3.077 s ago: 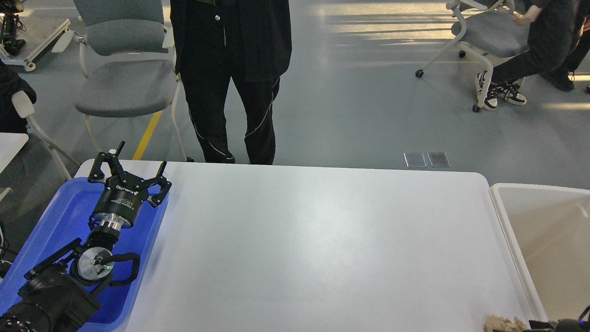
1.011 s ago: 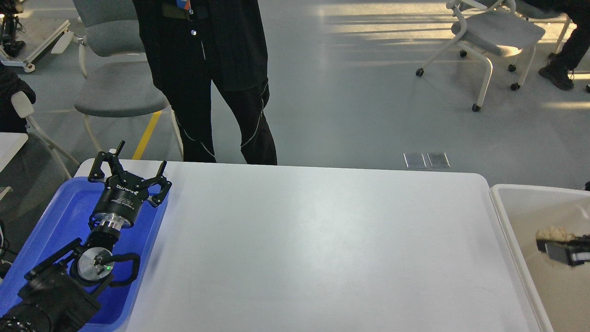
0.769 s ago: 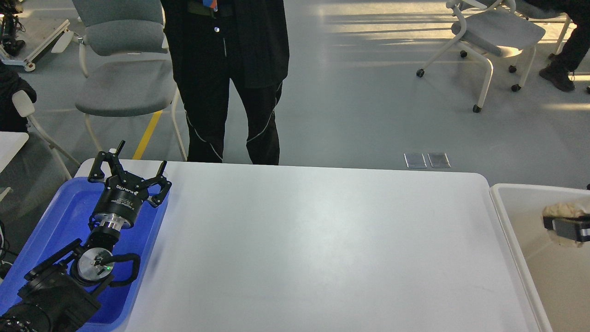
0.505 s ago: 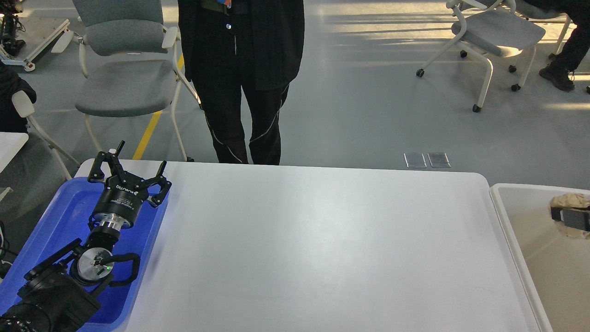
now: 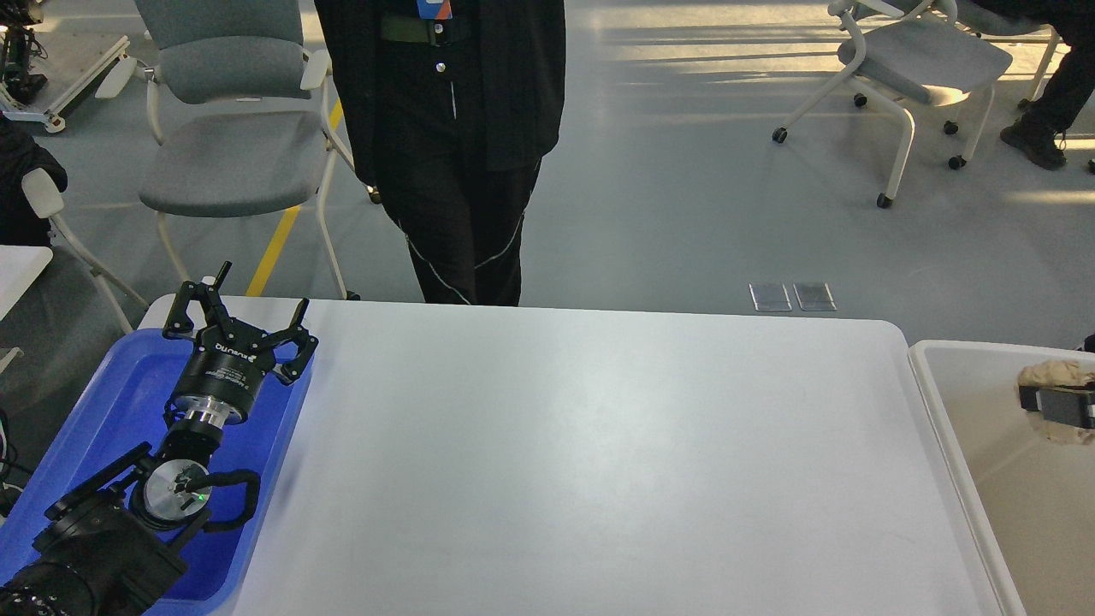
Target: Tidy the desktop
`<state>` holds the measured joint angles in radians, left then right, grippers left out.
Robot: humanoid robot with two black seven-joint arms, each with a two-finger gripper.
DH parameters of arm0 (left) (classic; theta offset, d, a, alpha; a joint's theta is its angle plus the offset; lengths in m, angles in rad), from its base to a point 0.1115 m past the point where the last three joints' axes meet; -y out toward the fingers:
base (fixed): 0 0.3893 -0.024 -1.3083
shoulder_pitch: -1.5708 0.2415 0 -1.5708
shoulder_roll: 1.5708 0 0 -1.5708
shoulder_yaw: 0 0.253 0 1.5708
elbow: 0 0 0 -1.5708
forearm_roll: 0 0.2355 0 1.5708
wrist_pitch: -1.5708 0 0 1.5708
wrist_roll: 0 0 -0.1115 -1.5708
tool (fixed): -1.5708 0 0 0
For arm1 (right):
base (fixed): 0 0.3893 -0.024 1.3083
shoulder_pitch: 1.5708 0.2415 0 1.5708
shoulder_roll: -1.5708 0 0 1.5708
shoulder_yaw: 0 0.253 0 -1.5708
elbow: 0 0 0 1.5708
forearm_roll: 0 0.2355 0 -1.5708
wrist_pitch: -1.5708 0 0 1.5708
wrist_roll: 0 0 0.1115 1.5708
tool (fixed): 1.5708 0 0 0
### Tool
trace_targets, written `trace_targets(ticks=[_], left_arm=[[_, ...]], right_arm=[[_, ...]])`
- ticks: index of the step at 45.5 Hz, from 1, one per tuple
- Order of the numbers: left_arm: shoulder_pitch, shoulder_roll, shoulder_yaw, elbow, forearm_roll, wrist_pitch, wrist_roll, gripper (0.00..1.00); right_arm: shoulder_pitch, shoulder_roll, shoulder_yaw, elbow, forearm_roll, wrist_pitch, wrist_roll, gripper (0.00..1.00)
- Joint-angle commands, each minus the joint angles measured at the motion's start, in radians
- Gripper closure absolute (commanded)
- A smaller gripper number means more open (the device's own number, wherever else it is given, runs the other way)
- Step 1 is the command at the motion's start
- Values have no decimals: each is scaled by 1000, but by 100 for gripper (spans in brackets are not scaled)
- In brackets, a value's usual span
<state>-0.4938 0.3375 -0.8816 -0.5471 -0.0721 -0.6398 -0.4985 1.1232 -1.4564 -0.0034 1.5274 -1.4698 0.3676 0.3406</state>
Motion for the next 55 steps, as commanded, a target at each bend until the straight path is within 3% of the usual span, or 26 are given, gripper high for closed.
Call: trace_targets(ticks=[1,11,17,32,44,55], left_arm=[[0,0,1,-1,0,-1,0,0],[0,0,1,-1,0,-1,0,0],[0,0,1,-1,0,-1,0,0],[0,0,1,-1,0,-1,0,0],[0,0,1,-1,0,-1,0,0],[0,0,1,-1,0,-1,0,0]], right_arm=[[9,11,-1,0,2,2,-5,100],[-9,10,-6,-6,-4,-6,-5,100],[-34,48,-7,-110,12,-33,-3,100],[-106,119,-7,-429,456,-70,34,100],[-301,235,0,-575,695,-173,37,100],[-479,438,10,-719,855,-302,37,100]])
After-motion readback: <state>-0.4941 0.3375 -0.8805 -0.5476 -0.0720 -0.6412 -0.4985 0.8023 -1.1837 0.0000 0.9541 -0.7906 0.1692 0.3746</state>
